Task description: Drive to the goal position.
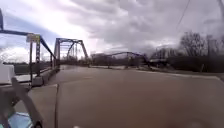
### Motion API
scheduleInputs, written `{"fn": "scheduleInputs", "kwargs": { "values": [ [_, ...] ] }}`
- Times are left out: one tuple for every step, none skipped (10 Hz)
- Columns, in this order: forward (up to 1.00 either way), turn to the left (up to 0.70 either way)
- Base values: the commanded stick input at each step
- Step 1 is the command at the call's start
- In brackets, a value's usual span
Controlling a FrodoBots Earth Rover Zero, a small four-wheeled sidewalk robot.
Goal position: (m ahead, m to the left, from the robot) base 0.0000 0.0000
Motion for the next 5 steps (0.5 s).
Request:
{"fn": "scheduleInputs", "kwargs": {
  "values": [
    [0.0, 0.0],
    [0.0, 0.0],
    [-0.15, 0.0],
    [-0.45, 0.0],
    [-0.45, 0.0]
  ]
}}
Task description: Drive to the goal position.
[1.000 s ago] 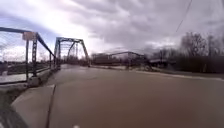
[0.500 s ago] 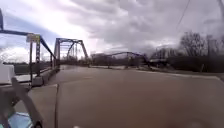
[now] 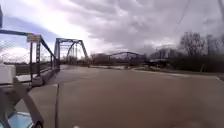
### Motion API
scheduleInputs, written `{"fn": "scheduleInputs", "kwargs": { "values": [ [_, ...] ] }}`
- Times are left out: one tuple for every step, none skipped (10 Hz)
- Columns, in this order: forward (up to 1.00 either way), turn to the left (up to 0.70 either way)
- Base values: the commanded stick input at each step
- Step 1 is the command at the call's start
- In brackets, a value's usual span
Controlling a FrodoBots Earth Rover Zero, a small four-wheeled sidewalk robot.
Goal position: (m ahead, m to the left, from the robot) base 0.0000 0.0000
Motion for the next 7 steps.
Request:
{"fn": "scheduleInputs", "kwargs": {
  "values": [
    [-0.45, 0.0],
    [-0.45, 0.0],
    [-0.45, 0.0],
    [-0.45, 0.0],
    [-0.45, 0.0],
    [0.03, 0.0],
    [0.19, 0.0]
  ]
}}
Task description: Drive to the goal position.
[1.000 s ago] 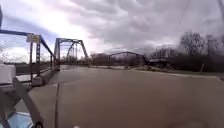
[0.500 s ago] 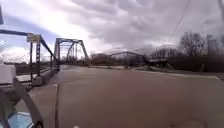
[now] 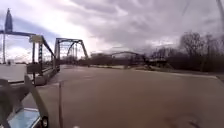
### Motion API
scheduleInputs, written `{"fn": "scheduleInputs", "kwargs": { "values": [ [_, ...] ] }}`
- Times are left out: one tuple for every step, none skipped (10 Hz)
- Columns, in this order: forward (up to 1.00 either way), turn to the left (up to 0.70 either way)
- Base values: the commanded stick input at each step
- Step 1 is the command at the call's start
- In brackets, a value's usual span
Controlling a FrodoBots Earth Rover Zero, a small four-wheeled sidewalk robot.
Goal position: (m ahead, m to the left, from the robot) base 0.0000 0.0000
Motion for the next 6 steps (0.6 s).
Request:
{"fn": "scheduleInputs", "kwargs": {
  "values": [
    [0.18, 0.0],
    [0.06, 0.0],
    [0.0, 0.0],
    [0.0, 0.0],
    [0.0, 0.0],
    [0.0, 0.0]
  ]
}}
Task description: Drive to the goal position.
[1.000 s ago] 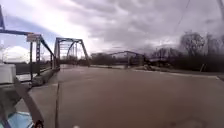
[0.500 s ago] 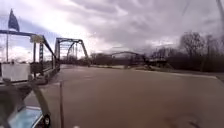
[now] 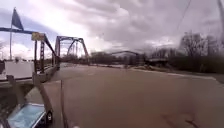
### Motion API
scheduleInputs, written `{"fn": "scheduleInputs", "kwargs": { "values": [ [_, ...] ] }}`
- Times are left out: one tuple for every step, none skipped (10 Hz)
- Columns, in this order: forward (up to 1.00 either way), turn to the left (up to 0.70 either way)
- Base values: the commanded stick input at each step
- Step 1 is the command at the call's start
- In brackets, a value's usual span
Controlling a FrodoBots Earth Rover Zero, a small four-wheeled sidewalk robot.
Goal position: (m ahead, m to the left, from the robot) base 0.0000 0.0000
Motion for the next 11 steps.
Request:
{"fn": "scheduleInputs", "kwargs": {
  "values": [
    [0.0, 0.0],
    [0.0, 0.0],
    [0.0, 0.0],
    [0.0, 0.0],
    [0.0, 0.0],
    [-0.21, 0.0],
    [-0.45, 0.0],
    [-0.45, 0.0],
    [-0.31, 0.0],
    [0.0, 0.0],
    [0.0, 0.0]
  ]
}}
